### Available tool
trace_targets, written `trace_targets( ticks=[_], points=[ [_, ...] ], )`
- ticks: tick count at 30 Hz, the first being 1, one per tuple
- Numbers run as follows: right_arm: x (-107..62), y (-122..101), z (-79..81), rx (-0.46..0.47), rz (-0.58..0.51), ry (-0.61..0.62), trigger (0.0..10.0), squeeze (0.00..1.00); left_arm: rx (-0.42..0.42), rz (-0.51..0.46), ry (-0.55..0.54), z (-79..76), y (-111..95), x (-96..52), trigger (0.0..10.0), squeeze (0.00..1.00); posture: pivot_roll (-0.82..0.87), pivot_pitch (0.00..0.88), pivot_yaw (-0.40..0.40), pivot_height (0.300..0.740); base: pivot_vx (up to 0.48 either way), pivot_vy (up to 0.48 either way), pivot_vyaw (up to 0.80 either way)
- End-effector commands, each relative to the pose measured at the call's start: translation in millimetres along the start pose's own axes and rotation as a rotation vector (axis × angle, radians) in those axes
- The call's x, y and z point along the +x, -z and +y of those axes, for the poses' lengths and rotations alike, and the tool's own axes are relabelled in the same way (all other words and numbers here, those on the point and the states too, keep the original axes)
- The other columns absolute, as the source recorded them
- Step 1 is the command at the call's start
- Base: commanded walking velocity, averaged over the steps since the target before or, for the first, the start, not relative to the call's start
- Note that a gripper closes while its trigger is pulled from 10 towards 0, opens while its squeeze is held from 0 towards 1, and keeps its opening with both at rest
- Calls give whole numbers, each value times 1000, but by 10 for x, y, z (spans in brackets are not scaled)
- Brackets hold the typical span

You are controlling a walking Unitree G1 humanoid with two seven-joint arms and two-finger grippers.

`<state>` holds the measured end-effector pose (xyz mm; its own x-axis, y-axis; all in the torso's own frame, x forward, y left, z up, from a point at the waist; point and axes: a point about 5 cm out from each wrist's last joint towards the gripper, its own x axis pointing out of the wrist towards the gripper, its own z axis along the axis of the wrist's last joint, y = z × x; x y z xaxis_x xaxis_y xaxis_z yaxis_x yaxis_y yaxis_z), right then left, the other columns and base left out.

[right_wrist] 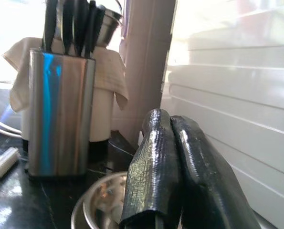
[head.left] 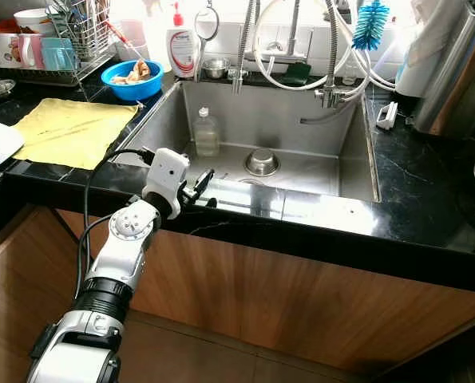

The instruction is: Kitchen organization

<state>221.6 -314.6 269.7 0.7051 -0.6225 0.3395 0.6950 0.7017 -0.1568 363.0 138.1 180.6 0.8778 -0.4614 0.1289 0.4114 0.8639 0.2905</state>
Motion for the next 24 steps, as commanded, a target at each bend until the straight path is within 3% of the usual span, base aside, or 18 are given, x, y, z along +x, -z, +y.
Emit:
trace_targets(
  ticks=[1,2,9,18,24],
  points=[
    [-10,43,-45,-26,36,23,10000,0,19,-15,0,15,-73,45,10000,0,-30,32,26,740,0,0,0],
    [-28,156,-71,-47,103,39,10000,0,20,-14,0,15,-72,45,10000,0,-30,33,27,740,0,0,0],
    [-107,397,-84,-47,230,47,10000,0,21,-11,4,19,-70,45,10000,0,-29,35,28,740,0,0,0],
    [-150,411,26,-21,238,-8,10000,0,28,-11,4,24,-74,45,10000,0,-24,35,32,740,0,0,0],
    [-140,361,-145,-25,232,114,10000,0,29,-11,4,24,-74,48,10000,0,-27,34,32,740,0,0,0]
  ],
)
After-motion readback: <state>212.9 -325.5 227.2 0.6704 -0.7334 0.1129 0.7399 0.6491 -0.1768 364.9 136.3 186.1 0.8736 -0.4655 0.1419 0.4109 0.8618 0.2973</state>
